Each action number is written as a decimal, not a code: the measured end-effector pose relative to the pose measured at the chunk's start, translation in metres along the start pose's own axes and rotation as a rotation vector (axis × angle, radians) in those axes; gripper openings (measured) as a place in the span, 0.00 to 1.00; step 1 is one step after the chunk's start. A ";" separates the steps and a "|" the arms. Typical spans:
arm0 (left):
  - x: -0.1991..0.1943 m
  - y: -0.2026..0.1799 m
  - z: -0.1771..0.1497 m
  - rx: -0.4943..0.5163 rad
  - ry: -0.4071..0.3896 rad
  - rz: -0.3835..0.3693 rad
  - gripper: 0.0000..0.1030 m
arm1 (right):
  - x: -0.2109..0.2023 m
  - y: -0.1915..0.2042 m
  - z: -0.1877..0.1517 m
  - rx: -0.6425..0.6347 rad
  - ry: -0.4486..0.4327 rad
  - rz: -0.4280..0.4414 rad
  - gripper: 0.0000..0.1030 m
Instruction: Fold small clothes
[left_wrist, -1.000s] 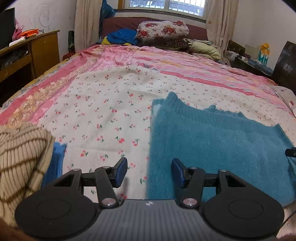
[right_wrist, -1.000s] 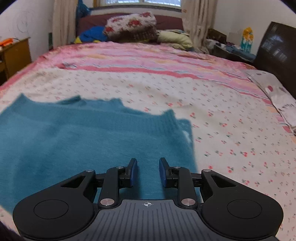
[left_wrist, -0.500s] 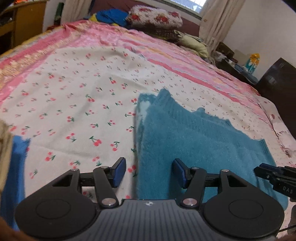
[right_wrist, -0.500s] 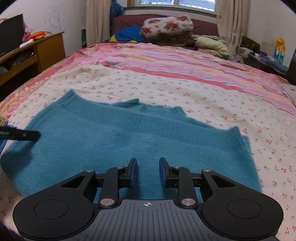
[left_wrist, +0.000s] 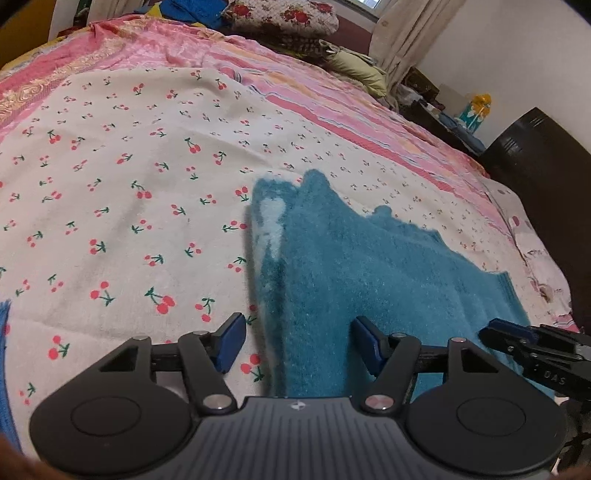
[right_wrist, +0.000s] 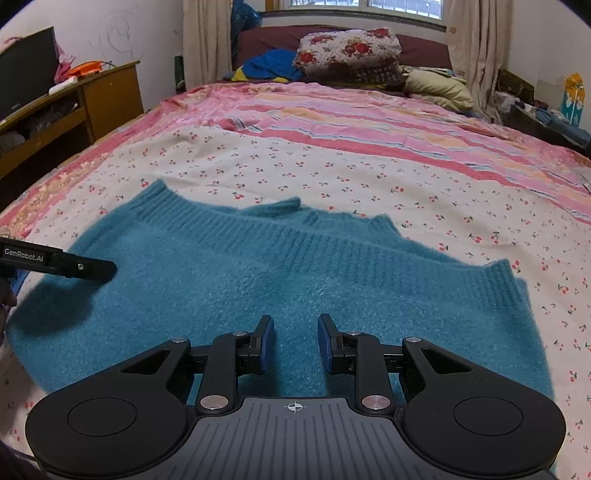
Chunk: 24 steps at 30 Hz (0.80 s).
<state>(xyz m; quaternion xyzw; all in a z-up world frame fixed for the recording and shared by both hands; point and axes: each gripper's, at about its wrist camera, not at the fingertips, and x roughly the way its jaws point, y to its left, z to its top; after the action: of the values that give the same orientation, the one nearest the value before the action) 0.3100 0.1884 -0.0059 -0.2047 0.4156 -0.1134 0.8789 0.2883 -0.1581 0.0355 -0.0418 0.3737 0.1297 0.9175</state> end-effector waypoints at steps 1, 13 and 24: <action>0.000 0.000 -0.001 -0.020 -0.001 -0.023 0.55 | 0.002 0.000 0.001 0.004 0.003 0.001 0.26; -0.034 -0.037 -0.003 -0.032 -0.097 -0.134 0.34 | 0.009 -0.008 -0.001 0.055 0.003 0.030 0.27; -0.014 -0.153 -0.026 0.193 -0.030 -0.140 0.34 | -0.011 -0.047 -0.007 0.194 -0.019 0.088 0.25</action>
<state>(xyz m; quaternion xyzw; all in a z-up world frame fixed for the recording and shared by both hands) 0.2767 0.0506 0.0587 -0.1492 0.3740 -0.2112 0.8906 0.2888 -0.2065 0.0376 0.0650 0.3771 0.1334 0.9142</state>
